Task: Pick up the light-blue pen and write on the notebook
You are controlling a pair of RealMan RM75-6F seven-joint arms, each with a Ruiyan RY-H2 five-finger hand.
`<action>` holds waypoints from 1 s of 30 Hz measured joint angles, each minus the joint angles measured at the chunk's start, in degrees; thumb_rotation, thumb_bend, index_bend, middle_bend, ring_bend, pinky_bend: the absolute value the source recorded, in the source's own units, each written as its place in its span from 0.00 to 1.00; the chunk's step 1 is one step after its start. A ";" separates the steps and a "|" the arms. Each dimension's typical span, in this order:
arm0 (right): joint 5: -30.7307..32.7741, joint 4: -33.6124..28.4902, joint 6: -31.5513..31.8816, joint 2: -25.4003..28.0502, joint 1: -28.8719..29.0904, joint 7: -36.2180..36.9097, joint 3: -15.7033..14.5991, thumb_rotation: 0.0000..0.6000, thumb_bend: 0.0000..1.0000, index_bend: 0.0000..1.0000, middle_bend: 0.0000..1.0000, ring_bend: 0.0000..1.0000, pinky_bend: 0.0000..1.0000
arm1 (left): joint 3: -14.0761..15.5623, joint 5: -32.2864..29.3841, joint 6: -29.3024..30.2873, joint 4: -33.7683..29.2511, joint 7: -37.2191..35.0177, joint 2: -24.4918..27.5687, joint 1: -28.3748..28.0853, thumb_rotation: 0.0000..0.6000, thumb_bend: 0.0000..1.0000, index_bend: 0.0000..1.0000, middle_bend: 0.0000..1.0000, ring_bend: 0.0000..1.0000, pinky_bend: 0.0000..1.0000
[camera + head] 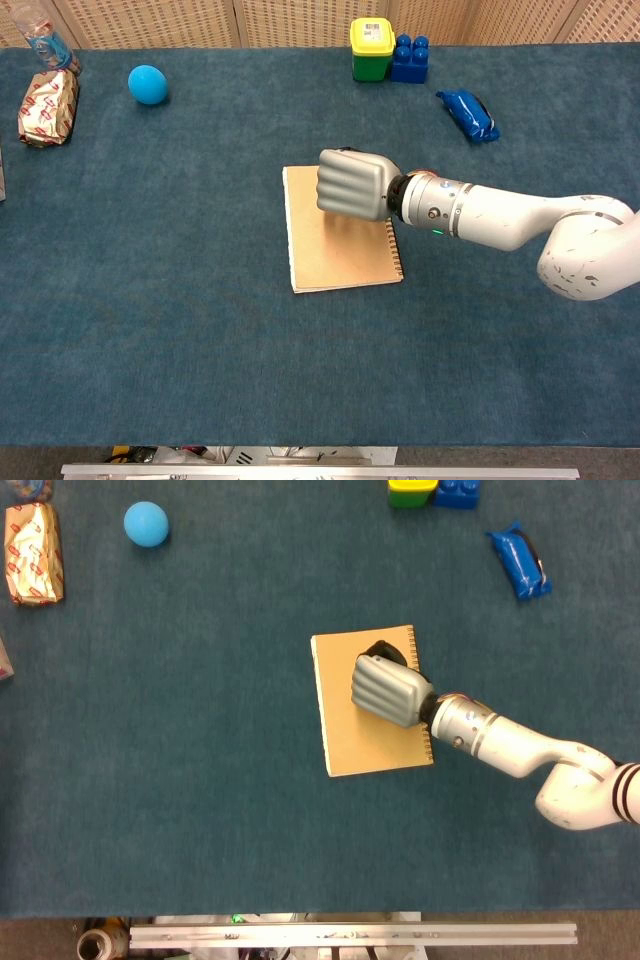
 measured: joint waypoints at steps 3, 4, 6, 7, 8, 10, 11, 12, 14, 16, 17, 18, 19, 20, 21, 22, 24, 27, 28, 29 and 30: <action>0.07 -0.11 1.05 -0.24 -0.53 -0.25 -0.22 1.00 0.41 0.67 1.00 1.00 1.00 | 0.01 0.10 0.04 0.04 -0.03 0.02 0.01 1.00 0.34 0.20 0.27 0.23 0.12; 0.09 -0.13 1.29 -0.41 -0.69 -0.39 -0.26 1.00 0.41 0.67 1.00 1.00 1.00 | 0.02 0.11 0.07 0.06 -0.05 0.03 0.03 1.00 0.34 0.20 0.27 0.23 0.12; 0.15 -0.17 1.44 -0.51 -0.79 -0.54 -0.25 1.00 0.41 0.67 1.00 1.00 1.00 | 0.02 0.07 0.09 0.09 -0.07 0.04 0.07 1.00 0.34 0.20 0.27 0.23 0.12; 0.23 -0.24 1.57 -0.57 -0.87 -0.64 -0.21 1.00 0.41 0.67 1.00 1.00 1.00 | 0.02 0.04 0.09 0.12 -0.09 0.04 0.09 1.00 0.34 0.20 0.27 0.23 0.12; 0.26 -0.28 1.62 -0.61 -0.90 -0.66 -0.18 1.00 0.41 0.67 1.00 1.00 1.00 | 0.02 0.02 0.09 0.14 -0.10 0.04 0.10 1.00 0.34 0.20 0.27 0.23 0.12; 0.26 -0.34 1.69 -0.67 -0.91 -0.74 -0.16 1.00 0.41 0.67 1.00 1.00 1.00 | 0.01 0.01 0.12 0.18 -0.16 0.04 0.13 1.00 0.34 0.20 0.27 0.23 0.12; 0.25 -0.36 1.70 -0.68 -0.90 -0.76 -0.17 1.00 0.41 0.67 1.00 1.00 1.00 | 0.00 0.01 0.13 0.22 -0.19 0.03 0.14 1.00 0.34 0.20 0.27 0.23 0.12; 0.23 -0.40 1.72 -0.69 -0.90 -0.77 -0.18 1.00 0.41 0.66 1.00 1.00 1.00 | 0.01 0.02 0.15 0.27 -0.22 0.03 0.15 1.00 0.34 0.20 0.27 0.23 0.12; 0.16 -0.42 1.85 -0.76 -0.92 -0.86 -0.21 1.00 0.41 0.65 1.00 1.00 1.00 | 0.01 0.03 0.15 0.36 -0.29 0.01 0.17 1.00 0.34 0.20 0.27 0.23 0.12; 0.19 -0.47 1.89 -0.87 -0.98 -0.92 -0.23 1.00 0.41 0.63 1.00 1.00 1.00 | 0.03 0.07 0.11 0.47 -0.34 -0.04 0.16 1.00 0.34 0.20 0.27 0.23 0.12; 0.17 -0.46 1.95 -0.90 -1.00 -0.93 -0.24 1.00 0.41 0.61 1.00 1.00 1.00 | 0.03 0.08 0.10 0.50 -0.35 -0.06 0.16 1.00 0.34 0.20 0.27 0.23 0.12; 0.14 -0.44 2.05 -0.94 -1.02 -0.95 -0.25 1.00 0.40 0.60 1.00 1.00 1.00 | 0.03 0.08 0.10 0.51 -0.36 -0.06 0.16 1.00 0.34 0.20 0.27 0.23 0.12; 0.11 -0.41 2.20 -1.00 -1.08 -1.00 -0.26 1.00 0.38 0.59 1.00 1.00 1.00 | 0.02 0.08 0.09 0.54 -0.39 -0.07 0.16 1.00 0.34 0.20 0.27 0.23 0.12; 0.11 -0.39 2.31 -1.06 -1.15 -0.98 -0.26 1.00 0.36 0.59 1.00 1.00 1.00 | 0.03 0.06 0.08 0.57 -0.42 -0.08 0.16 1.00 0.34 0.20 0.27 0.23 0.12; 0.14 -0.39 2.36 -1.10 -1.20 -0.90 -0.25 1.00 0.35 0.58 1.00 1.00 1.00 | 0.03 0.05 0.08 0.61 -0.46 -0.08 0.18 1.00 0.34 0.20 0.27 0.23 0.12; 0.17 -0.38 2.45 -1.14 -1.25 -0.83 -0.23 1.00 0.33 0.57 1.00 1.00 1.00 | 0.03 0.04 0.08 0.63 -0.48 -0.08 0.19 1.00 0.34 0.20 0.27 0.23 0.12; 0.17 -0.32 2.73 -1.24 -1.34 -0.65 -0.17 1.00 0.30 0.55 1.00 1.00 1.00 | 0.03 0.03 0.07 0.70 -0.57 -0.07 0.21 1.00 0.34 0.20 0.27 0.23 0.12; 0.18 -0.30 3.24 -1.34 -1.51 -0.24 -0.04 1.00 0.25 0.52 1.00 1.00 1.00 | 0.02 0.10 0.15 0.71 -0.60 -0.05 0.23 1.00 0.34 0.19 0.27 0.23 0.12; 0.22 -0.35 3.35 -1.35 -1.59 -0.02 0.00 1.00 0.24 0.51 1.00 1.00 1.00 | 0.03 0.11 0.16 0.69 -0.58 -0.05 0.24 1.00 0.34 0.19 0.27 0.23 0.12; 0.23 -0.39 3.47 -1.36 -1.64 0.15 0.02 1.00 0.23 0.50 1.00 1.00 1.00 | 0.03 0.12 0.16 0.67 -0.55 -0.05 0.24 1.00 0.34 0.19 0.27 0.23 0.12; 0.23 -0.43 3.61 -1.35 -1.70 0.33 0.03 1.00 0.22 0.50 1.00 1.00 1.00 | 0.03 0.12 0.15 0.63 -0.52 -0.05 0.24 1.00 0.34 0.19 0.27 0.23 0.12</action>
